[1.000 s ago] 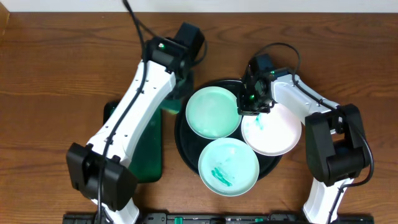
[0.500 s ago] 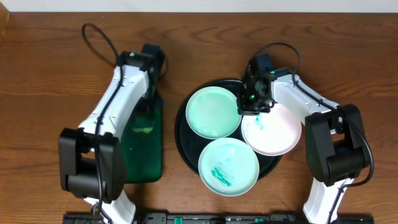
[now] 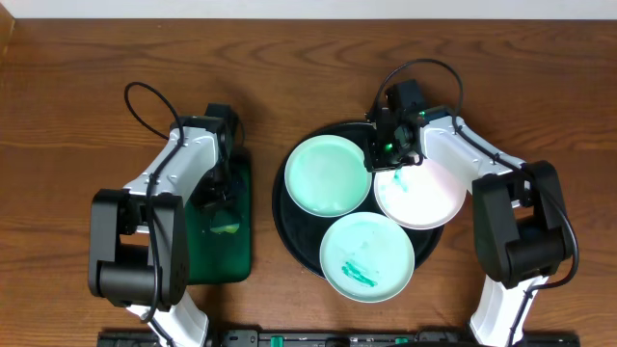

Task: Clean dirty plates on tray and stack at the side
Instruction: 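Return the sponge with the left gripper to the green tray, then lift the cleaned mint plate edge with the right gripper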

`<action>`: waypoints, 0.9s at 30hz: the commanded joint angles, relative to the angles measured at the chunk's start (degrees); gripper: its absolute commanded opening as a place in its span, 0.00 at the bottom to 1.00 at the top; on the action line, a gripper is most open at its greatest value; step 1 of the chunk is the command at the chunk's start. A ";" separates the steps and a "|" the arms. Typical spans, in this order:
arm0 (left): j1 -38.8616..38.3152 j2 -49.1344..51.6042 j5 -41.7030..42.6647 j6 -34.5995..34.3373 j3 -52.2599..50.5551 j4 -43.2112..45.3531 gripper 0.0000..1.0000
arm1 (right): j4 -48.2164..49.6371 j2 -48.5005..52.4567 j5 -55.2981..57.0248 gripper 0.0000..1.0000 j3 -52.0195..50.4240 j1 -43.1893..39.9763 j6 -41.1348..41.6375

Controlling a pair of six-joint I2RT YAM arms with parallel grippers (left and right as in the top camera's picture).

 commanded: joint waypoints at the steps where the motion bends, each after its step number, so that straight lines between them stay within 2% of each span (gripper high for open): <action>1: 0.20 0.00 0.76 1.01 0.07 -0.11 0.07 | 0.83 -2.60 -2.34 0.01 0.22 1.18 -2.36; 8: 0.20 0.00 1.18 1.03 0.07 -0.13 0.08 | 0.74 -8.48 -2.29 0.01 0.22 3.37 -5.16; 9: 0.20 0.00 1.75 1.31 0.07 -0.11 0.07 | 0.52 -9.07 -2.27 0.20 0.22 3.58 -5.14; 10: 0.20 0.00 2.49 1.79 0.07 -0.07 0.07 | 0.37 -9.42 -2.27 0.68 0.22 3.76 -4.57; 11: 0.20 0.00 2.95 1.90 0.07 -0.09 0.07 | 0.33 -9.53 -1.84 0.89 0.22 3.85 -3.21; 18: 0.20 0.00 3.78 2.32 0.07 -0.13 0.07 | 0.42 -8.85 3.23 0.84 0.20 3.82 7.39; 21: 0.20 0.00 3.78 2.32 0.07 -0.13 0.07 | 1.64 -8.68 3.30 0.72 0.13 3.85 8.48; 27: 0.20 0.00 4.22 2.34 0.07 -0.13 0.08 | 3.74 -4.74 3.23 0.67 0.13 3.96 10.32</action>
